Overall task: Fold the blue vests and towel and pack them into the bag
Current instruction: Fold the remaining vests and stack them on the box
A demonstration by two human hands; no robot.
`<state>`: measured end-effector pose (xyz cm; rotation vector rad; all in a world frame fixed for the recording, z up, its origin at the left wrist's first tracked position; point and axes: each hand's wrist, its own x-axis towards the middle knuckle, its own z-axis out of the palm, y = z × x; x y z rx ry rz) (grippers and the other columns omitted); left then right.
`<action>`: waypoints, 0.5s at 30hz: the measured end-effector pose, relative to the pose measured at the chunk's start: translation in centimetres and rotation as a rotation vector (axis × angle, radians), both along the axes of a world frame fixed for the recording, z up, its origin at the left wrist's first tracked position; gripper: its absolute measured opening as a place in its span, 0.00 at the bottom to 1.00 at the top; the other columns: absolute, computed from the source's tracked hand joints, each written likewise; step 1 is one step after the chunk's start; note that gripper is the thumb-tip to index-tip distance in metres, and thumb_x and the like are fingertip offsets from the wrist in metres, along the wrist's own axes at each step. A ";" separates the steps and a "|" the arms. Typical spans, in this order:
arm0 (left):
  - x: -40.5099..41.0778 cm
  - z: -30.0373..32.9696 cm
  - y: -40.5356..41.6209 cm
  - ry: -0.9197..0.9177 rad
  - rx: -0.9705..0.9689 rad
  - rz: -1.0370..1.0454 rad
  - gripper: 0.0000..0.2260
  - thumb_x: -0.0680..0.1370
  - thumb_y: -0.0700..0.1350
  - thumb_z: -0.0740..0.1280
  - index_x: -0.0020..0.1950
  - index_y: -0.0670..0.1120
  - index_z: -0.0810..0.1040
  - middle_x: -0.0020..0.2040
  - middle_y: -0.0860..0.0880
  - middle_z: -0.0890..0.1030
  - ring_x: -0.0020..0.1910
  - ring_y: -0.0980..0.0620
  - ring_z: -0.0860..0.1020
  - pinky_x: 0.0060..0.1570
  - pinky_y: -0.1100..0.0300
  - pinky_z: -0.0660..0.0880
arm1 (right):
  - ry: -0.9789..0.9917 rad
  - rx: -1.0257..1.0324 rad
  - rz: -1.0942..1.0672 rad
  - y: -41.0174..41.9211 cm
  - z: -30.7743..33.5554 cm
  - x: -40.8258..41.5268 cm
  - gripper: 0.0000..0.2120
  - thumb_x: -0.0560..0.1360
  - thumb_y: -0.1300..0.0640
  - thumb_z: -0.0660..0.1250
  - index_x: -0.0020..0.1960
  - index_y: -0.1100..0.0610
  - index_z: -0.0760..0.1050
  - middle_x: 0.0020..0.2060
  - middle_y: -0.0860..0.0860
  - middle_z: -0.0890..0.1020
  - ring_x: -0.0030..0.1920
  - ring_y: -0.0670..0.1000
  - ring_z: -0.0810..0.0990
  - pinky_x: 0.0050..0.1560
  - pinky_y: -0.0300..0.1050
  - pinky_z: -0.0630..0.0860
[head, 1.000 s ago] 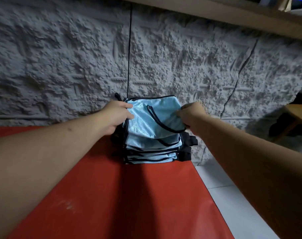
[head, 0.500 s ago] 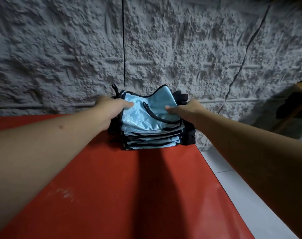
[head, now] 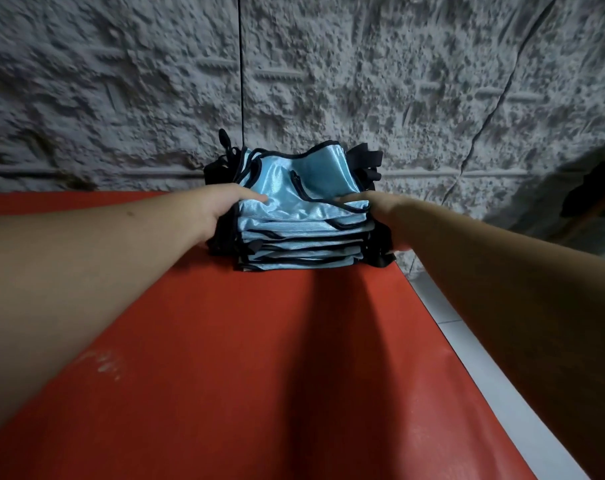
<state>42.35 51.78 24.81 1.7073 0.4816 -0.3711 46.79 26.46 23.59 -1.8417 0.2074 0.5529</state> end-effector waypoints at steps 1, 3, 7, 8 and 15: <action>-0.2 0.0 0.0 0.003 -0.011 -0.007 0.13 0.75 0.48 0.75 0.46 0.43 0.74 0.42 0.42 0.79 0.38 0.45 0.78 0.20 0.57 0.77 | -0.003 0.006 -0.007 0.1 -0.1 -0.1 0.13 0.72 0.45 0.73 0.42 0.56 0.82 0.36 0.55 0.84 0.35 0.57 0.84 0.41 0.50 0.82; -0.9 0.2 0.3 0.018 -0.045 -0.010 0.13 0.74 0.48 0.76 0.47 0.43 0.76 0.41 0.41 0.81 0.37 0.44 0.80 0.20 0.54 0.77 | -0.009 0.025 -0.002 0.3 -0.1 -0.7 0.13 0.69 0.46 0.73 0.42 0.56 0.82 0.37 0.56 0.84 0.36 0.57 0.83 0.43 0.51 0.81; -3.3 0.2 1.1 0.039 -0.097 -0.004 0.15 0.72 0.48 0.77 0.52 0.42 0.80 0.36 0.41 0.85 0.31 0.44 0.84 0.27 0.53 0.80 | 0.021 0.052 -0.021 0.4 0.1 -4.1 0.14 0.66 0.47 0.73 0.43 0.57 0.83 0.40 0.58 0.84 0.39 0.59 0.82 0.48 0.56 0.80; -4.3 0.2 1.3 0.041 -0.111 -0.007 0.16 0.71 0.48 0.78 0.54 0.42 0.81 0.39 0.41 0.86 0.33 0.43 0.85 0.30 0.53 0.81 | 0.030 0.058 -0.027 0.5 0.1 -5.3 0.13 0.67 0.48 0.73 0.45 0.58 0.83 0.42 0.59 0.84 0.41 0.60 0.82 0.49 0.56 0.80; -16.0 0.9 2.3 0.143 -0.215 -0.003 0.15 0.72 0.46 0.77 0.55 0.40 0.84 0.44 0.40 0.87 0.36 0.43 0.86 0.38 0.54 0.81 | 0.156 0.076 -0.068 1.1 1.6 -17.9 0.11 0.71 0.53 0.75 0.46 0.61 0.83 0.36 0.59 0.84 0.30 0.57 0.82 0.31 0.45 0.79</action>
